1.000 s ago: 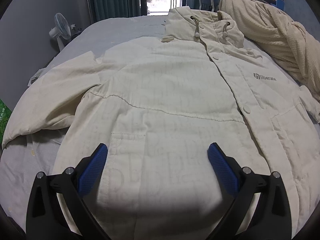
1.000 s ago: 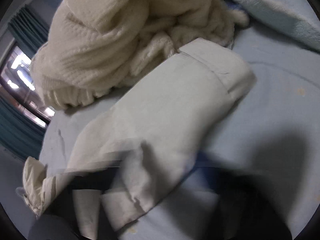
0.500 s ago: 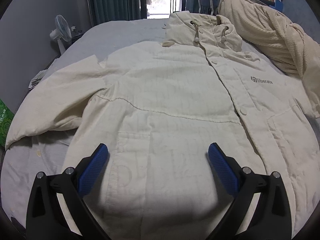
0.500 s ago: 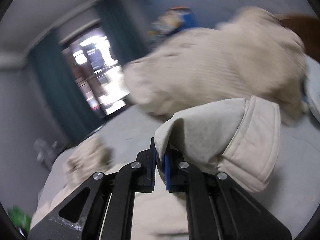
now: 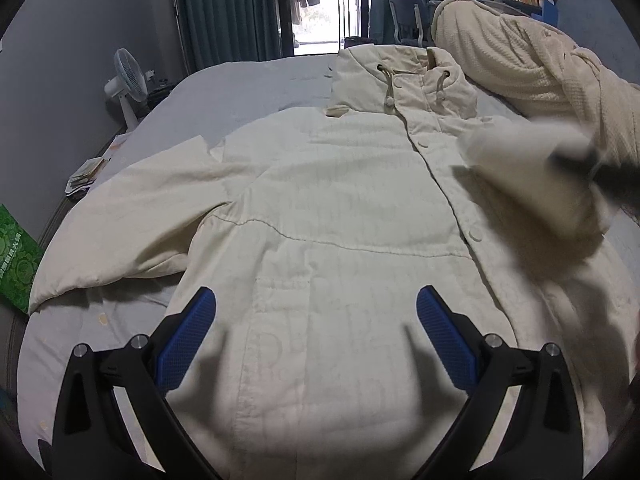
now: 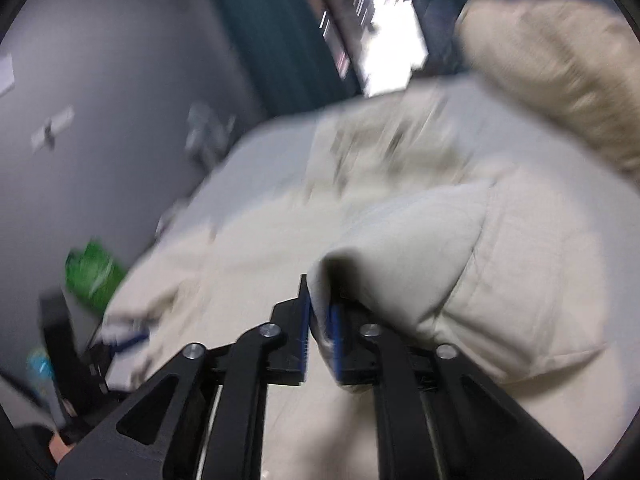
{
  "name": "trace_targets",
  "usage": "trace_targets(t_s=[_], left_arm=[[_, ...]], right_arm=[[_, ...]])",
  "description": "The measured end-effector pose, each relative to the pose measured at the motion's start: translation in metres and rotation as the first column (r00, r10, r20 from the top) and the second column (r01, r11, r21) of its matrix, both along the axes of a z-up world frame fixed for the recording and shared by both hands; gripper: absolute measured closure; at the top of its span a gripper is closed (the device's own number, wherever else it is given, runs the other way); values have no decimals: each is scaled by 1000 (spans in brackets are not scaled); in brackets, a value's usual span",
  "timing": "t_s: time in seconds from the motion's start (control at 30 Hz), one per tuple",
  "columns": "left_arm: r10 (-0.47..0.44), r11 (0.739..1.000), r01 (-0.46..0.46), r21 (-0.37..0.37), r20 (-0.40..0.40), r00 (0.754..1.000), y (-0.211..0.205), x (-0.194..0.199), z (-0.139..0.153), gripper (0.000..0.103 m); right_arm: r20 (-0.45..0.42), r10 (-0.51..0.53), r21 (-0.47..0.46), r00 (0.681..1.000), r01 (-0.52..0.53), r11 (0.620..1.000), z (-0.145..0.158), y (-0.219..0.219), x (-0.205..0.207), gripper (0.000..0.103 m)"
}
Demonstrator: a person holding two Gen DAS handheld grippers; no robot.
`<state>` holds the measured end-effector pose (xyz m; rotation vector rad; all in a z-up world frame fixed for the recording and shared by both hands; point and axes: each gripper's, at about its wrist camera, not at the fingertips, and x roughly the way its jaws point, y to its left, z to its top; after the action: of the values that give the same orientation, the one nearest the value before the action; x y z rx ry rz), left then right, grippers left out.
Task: Fold large clothes
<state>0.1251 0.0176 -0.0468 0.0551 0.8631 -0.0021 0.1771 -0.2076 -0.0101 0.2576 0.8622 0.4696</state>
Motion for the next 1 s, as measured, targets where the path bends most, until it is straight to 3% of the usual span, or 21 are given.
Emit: trace_targets(t_s=[0.03, 0.07, 0.1, 0.2, 0.23, 0.3, 0.43, 0.53, 0.6, 0.67, 0.73, 0.83, 0.87, 0.9, 0.93, 1.0], left_arm=[[-2, 1000, 2, 1, -5, 1000, -1, 0, 2, 7], [-5, 1000, 5, 0, -4, 1000, -3, 0, 5, 7], [-8, 1000, 8, -3, 3, 1000, -5, -1, 10, 7], [-18, 999, 19, -28, 22, 1000, -14, 0, 19, 7], [-25, 999, 26, -42, 20, 999, -18, 1, 20, 7], [-44, 996, 45, -73, 13, 999, -29, 4, 21, 7], [-129, 987, 129, -98, 12, 992, -75, 18, 28, 7], [-220, 973, 221, -73, 26, 975, -118, 24, 30, 7], [-283, 959, 283, -13, 35, 959, -152, 29, 28, 7], [-365, 927, 360, 100, 30, 931, -194, 31, 19, 8], [-419, 888, 409, 211, 2, 908, -226, 33, 6, 8], [-469, 816, 456, 355, -55, 882, -260, 34, -14, 19], [-470, 810, 458, 365, -61, 880, -262, 34, -15, 28], [-469, 810, 458, 366, -64, 881, -262, 36, -16, 36], [-459, 821, 449, 352, -58, 886, -259, 38, -13, 56], [-441, 857, 433, 280, -38, 897, -244, 42, 0, 68]], right_arm=[[-36, 29, 17, 999, -28, 999, -5, 4, 2, 52], [-41, 37, 23, 998, -36, 999, -6, 1, -2, 37], [-34, 37, 13, 999, -36, 999, -1, -1, -6, 30], [-16, -2, 41, 1000, 2, 999, 15, -21, -19, 24], [-21, -39, 70, 999, 40, 997, 22, -35, -25, 24], [-35, -127, 92, 991, 130, 987, 27, -61, -33, 11], [-16, -307, 70, 952, 307, 949, 31, -117, -50, 7], [29, -440, 64, 898, 437, 897, 46, -156, -58, 6], [43, -494, 31, 868, 493, 869, 49, -172, -57, 6], [42, -541, 15, 840, 541, 841, 50, -185, -55, 6], [13, -563, 71, 826, 561, 825, 47, -199, -55, 6], [-40, -566, 120, 823, 566, 815, 40, -206, -51, 6], [-43, -565, 125, 824, 566, 815, 39, -207, -50, 6], [-40, -569, 123, 822, 569, 813, 39, -208, -50, 6], [-36, -571, 121, 820, 570, 812, 40, -208, -50, 6], [-28, -567, 127, 823, 565, 815, 42, -208, -51, 6]])
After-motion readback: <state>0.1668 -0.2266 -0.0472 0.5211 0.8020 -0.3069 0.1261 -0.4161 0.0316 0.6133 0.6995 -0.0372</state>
